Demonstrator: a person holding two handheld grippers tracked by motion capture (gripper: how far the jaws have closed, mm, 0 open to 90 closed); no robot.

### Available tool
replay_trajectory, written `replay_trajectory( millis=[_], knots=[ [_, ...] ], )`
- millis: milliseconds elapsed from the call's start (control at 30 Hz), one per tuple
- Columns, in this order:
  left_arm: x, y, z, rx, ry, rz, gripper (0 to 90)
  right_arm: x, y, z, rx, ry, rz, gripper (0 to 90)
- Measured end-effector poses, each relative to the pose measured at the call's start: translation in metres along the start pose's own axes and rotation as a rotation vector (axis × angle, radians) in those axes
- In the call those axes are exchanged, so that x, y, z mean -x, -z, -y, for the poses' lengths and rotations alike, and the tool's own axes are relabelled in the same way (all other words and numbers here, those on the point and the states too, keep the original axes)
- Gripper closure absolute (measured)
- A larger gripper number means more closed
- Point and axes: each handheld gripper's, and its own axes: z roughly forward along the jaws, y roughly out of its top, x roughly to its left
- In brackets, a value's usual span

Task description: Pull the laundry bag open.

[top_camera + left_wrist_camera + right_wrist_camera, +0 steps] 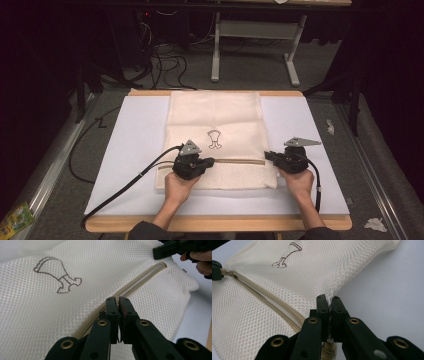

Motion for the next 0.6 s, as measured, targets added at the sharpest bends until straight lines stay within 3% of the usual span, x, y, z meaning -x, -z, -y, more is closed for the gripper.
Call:
replay_trajectory(
  millis=[600],
  knots=[
    [-0.0072, 0.0087, 0.0034, 0.007, 0.019, -0.01, 87.1, 0.0014, 0.0009, -0.0001, 0.001, -0.01, 0.003, 88.4]
  ],
)
